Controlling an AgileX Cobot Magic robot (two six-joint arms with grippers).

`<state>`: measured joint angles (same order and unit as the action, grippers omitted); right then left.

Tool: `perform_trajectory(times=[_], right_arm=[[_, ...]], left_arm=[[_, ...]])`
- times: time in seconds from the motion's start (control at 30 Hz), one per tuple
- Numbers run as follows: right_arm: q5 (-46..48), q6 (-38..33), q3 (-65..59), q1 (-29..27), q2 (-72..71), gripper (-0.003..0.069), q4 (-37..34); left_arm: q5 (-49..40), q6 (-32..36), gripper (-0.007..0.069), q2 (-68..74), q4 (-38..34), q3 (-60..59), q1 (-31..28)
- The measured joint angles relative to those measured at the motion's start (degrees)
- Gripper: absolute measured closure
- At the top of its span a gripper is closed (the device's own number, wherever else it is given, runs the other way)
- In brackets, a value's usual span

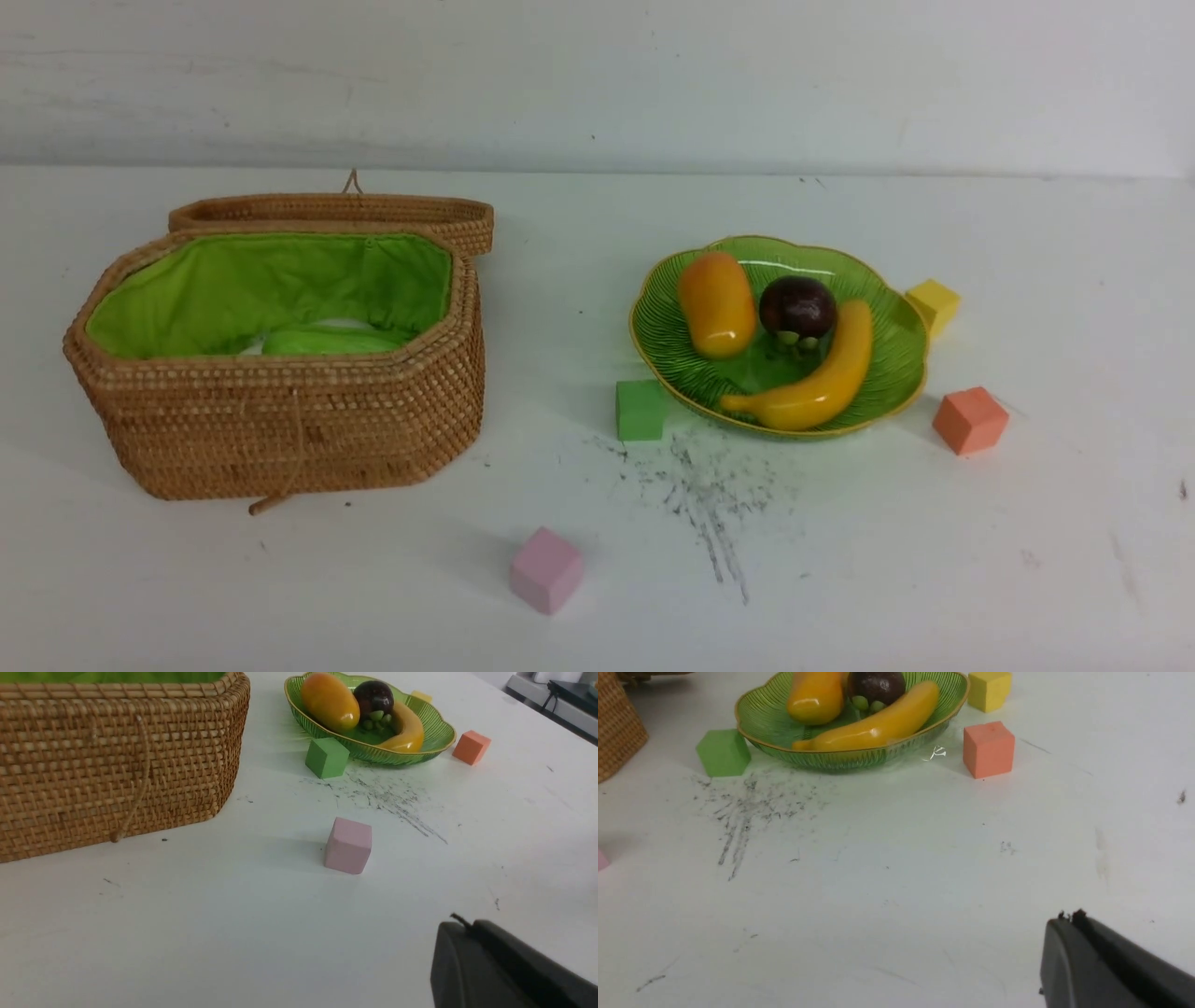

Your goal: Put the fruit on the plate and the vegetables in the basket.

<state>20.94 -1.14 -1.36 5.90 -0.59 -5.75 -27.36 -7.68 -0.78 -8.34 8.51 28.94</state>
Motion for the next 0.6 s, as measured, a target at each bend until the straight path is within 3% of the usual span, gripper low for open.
perform_trajectory(times=[0.6], right_arm=[[0.11, 0.00, 0.00, 0.00, 0.00, 0.0662, 0.11]], left_arm=[[-0.07, 0.00, 0.0613, 0.00, 0.00, 0.00, 0.00]])
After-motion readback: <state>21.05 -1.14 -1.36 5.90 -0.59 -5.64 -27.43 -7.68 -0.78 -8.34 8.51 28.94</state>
